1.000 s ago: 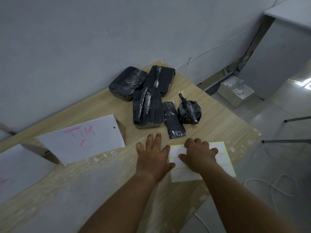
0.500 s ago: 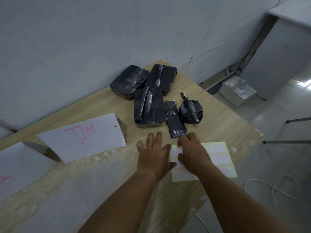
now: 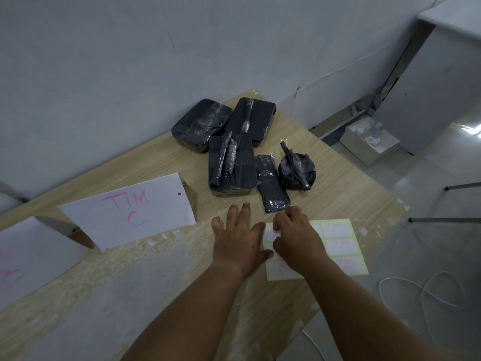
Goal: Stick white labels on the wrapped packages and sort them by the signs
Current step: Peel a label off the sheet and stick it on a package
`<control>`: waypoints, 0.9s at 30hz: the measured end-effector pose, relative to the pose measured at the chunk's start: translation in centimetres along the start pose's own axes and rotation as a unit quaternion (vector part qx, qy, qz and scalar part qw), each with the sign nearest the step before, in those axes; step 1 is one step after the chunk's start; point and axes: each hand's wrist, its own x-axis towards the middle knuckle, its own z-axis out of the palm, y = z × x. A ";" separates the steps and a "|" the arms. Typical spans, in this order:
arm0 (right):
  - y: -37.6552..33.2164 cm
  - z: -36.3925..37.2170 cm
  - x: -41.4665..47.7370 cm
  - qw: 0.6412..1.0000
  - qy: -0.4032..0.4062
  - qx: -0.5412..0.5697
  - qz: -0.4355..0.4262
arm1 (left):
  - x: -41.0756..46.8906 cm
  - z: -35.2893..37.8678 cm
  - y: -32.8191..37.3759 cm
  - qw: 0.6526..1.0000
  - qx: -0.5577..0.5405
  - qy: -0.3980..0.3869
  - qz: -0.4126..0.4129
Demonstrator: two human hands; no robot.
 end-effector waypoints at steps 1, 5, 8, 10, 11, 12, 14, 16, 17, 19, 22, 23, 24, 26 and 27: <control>0.0 0.0 0.0 1.000 -0.001 0.000 -0.002 | 0.0 0.0 0.0 1.000 0.001 0.001 0.000; 0.1 0.2 -0.1 1.000 -0.002 -0.003 -0.011 | 0.0 0.1 -0.1 1.000 0.008 0.006 -0.001; 0.1 0.3 -0.1 1.000 0.000 0.006 -0.007 | 0.0 0.1 -0.1 1.000 0.008 0.006 -0.003; 0.2 0.4 -0.1 1.000 0.004 0.012 -0.006 | 0.0 0.1 -0.1 1.000 0.008 0.007 -0.003; 0.2 0.5 -0.2 1.000 0.008 0.014 -0.008 | 0.0 0.2 -0.1 1.000 0.008 0.007 -0.003; 0.4 0.5 -0.3 1.000 0.014 0.014 -0.010 | 0.0 0.2 -0.1 1.000 0.007 0.006 -0.004; 0.7 0.5 -0.5 1.000 0.021 0.013 -0.016 | -0.1 0.2 -0.2 1.000 0.004 0.002 -0.003; 1.0 0.4 -0.6 1.000 0.019 0.007 -0.021 | -0.1 0.2 -0.3 1.000 0.002 0.000 -0.003; 1.1 0.4 -0.6 1.000 0.018 0.006 -0.022 | -0.1 0.3 -0.4 1.000 0.000 -0.001 -0.003; 1.2 0.3 -0.5 1.000 0.017 0.006 -0.022 | -0.3 0.3 -0.4 1.000 -0.005 -0.006 -0.002; 1.3 0.4 -0.6 1.000 0.021 0.006 -0.021 | -0.6 0.4 -0.5 1.000 -0.009 -0.008 -0.006; 1.3 0.5 -0.6 0.999 0.024 0.008 -0.023 | -0.6 0.4 -0.5 1.000 -0.008 -0.008 -0.007; 1.4 0.6 -0.7 0.999 0.027 0.011 -0.024 | -0.6 0.4 -0.4 1.000 -0.008 -0.008 -0.008; 1.8 0.8 -0.9 0.999 0.037 0.025 -0.024 | -0.6 0.5 -0.5 1.000 -0.012 -0.018 -0.008; 2.0 0.9 -1.0 0.998 0.044 0.035 -0.024 | -0.6 0.5 -0.6 0.999 -0.015 -0.028 -0.006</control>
